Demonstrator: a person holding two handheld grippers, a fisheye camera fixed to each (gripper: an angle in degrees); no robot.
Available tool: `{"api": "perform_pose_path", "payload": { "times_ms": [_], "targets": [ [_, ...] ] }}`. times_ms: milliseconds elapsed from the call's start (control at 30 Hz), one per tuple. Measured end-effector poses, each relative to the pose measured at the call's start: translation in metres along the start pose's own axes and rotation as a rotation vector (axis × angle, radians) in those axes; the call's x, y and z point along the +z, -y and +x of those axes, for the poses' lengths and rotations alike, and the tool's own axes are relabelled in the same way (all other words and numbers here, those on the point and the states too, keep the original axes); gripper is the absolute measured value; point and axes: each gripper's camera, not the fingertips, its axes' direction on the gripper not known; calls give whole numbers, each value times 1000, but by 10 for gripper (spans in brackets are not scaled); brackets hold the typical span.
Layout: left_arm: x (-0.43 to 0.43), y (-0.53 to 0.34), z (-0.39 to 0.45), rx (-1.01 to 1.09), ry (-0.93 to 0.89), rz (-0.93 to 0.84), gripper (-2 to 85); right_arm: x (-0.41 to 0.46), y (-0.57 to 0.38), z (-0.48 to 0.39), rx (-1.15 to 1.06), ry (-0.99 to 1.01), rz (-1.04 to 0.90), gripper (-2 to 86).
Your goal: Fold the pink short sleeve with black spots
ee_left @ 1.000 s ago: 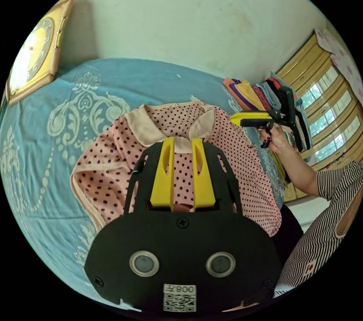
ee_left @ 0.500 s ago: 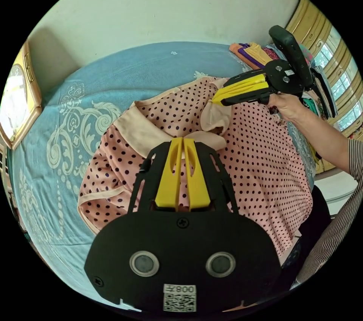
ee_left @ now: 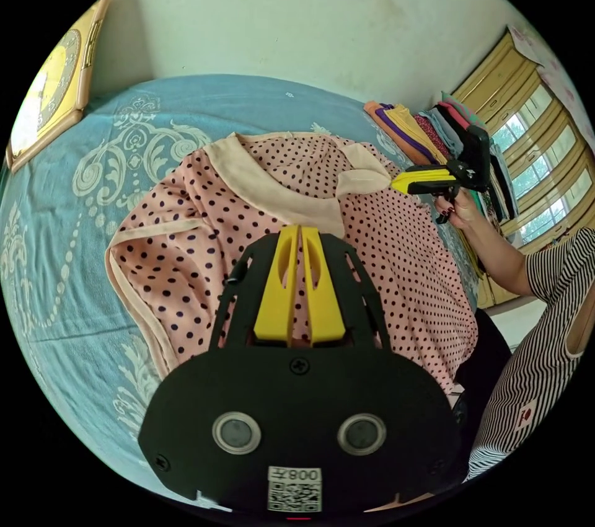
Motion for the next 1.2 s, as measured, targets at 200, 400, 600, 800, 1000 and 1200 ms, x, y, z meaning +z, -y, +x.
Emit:
{"api": "perform_pose_path", "payload": {
  "times_ms": [200, 400, 600, 800, 1000, 1200],
  "targets": [
    [-8, 4, 0, 1, -74, 77, 35, -4, -23, 15, 37, 79, -28, 29],
    [36, 54, 13, 56, -178, 20, 62, -25, 10, 24, 39, 134, 82, 45],
    [78, 82, 13, 62, -135, -83, 59, 25, 61, 41, 77, 23, -117, 77],
    [72, 79, 10, 65, -117, -42, 19, 49, 62, 49, 93, 37, -169, 29],
    [25, 49, 10, 116, -213, 124, 20, -6, 34, 18, -74, 102, 37, 16],
    [14, 25, -11, 43, -268, 121, 29, 0, 1, 9, -123, 186, -76, 47]
  ]
}}
